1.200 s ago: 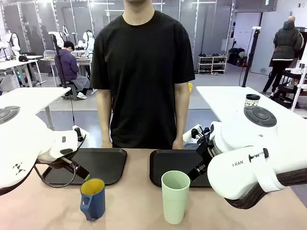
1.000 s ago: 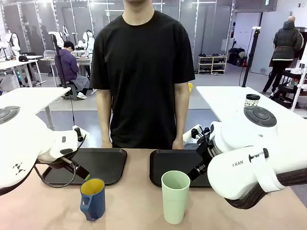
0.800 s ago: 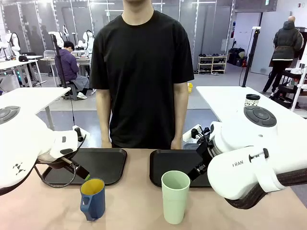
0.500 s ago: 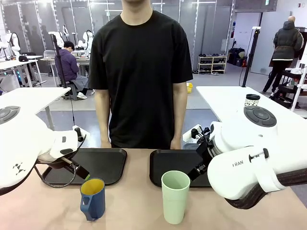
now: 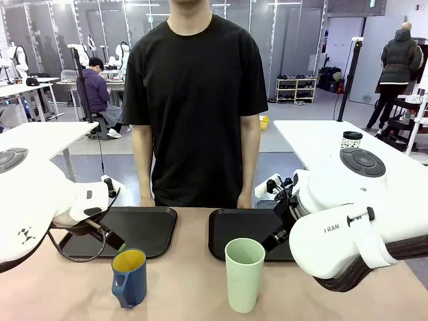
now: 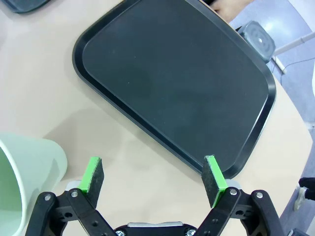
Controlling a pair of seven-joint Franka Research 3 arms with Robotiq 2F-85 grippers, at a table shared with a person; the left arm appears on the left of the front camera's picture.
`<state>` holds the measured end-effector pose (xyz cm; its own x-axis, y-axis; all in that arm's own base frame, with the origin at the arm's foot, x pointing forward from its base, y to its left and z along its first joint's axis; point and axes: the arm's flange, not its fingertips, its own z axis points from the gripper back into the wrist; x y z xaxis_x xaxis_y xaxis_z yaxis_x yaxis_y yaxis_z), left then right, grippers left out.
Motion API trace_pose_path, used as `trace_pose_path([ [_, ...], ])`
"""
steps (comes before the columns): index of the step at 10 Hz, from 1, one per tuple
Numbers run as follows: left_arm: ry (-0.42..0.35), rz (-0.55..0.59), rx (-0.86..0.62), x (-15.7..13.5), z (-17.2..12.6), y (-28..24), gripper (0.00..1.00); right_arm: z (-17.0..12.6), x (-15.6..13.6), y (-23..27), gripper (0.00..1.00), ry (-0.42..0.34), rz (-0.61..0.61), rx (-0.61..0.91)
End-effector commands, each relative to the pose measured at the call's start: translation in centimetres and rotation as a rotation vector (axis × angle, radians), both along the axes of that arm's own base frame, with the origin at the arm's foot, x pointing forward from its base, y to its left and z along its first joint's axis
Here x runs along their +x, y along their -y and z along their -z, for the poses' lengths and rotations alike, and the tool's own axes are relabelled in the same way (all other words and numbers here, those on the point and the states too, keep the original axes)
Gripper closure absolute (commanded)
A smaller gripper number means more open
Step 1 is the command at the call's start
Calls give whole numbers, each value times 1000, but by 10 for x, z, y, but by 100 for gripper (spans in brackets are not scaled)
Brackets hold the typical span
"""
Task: Sort and store the cups by type.
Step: Pick up the Reusable plastic cup.
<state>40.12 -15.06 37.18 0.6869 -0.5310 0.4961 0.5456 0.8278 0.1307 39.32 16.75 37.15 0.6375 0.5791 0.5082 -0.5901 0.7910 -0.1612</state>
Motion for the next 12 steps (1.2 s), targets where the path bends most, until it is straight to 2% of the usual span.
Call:
trace_pose_path([
  [1,0,-1,0,0,0,0,0,0,0,0,0,-1,2,2],
  [9,8,13,-9,-1,-4,1,0,0,0,0,0,0,0,0],
  [10,33,24,-9,-2,-15,2,0,-13,-3,-2,0,-9,21,18],
  [12,78,24,-15,-8,-46,7,0,-58,-12,-6,0,59,50,-20],
])
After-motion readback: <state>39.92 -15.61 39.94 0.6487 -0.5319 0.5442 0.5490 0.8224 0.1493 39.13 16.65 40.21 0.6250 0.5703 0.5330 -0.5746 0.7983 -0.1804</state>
